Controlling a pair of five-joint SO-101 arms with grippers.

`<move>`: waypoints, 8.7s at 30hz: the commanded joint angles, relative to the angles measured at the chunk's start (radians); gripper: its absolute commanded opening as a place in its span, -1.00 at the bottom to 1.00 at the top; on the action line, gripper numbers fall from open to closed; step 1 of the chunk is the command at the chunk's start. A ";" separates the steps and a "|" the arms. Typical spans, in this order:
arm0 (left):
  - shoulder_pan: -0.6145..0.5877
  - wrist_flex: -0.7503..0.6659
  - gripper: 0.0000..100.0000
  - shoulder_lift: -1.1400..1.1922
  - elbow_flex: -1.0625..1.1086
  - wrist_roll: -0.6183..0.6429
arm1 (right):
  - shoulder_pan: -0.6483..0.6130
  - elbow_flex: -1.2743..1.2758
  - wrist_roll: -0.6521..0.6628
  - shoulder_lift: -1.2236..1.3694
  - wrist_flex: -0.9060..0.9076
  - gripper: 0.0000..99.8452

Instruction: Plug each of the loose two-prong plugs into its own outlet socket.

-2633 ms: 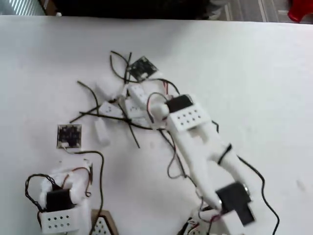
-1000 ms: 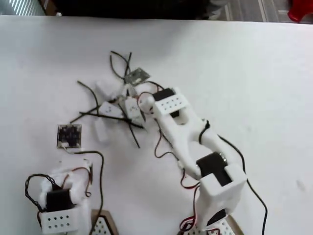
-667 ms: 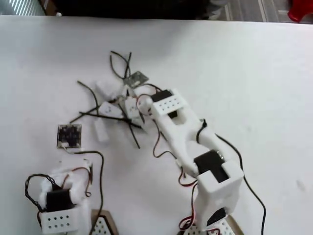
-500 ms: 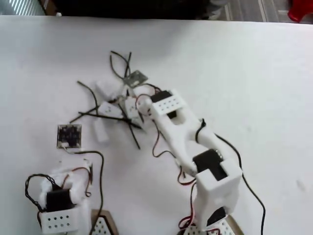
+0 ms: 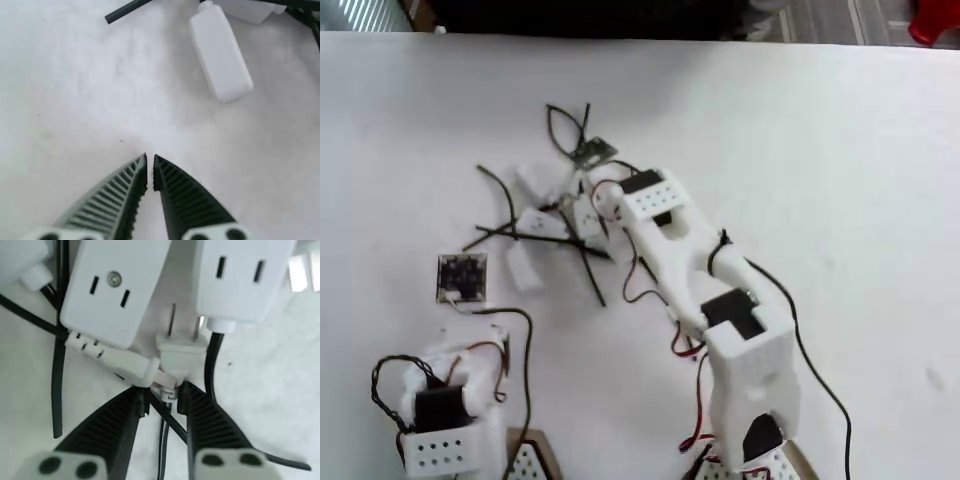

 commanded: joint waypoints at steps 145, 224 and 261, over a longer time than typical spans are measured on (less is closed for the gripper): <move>0.015 -0.009 -0.91 -0.004 -0.003 -0.009 | 0.740 0.275 0.588 -0.208 -0.120 -0.95; 0.015 -0.009 -0.91 -0.004 -0.003 -0.009 | 0.768 0.281 1.191 -0.757 0.338 -0.71; 0.015 -0.009 -0.91 -0.004 -0.003 -0.009 | 0.685 0.439 1.166 -0.521 0.211 -0.33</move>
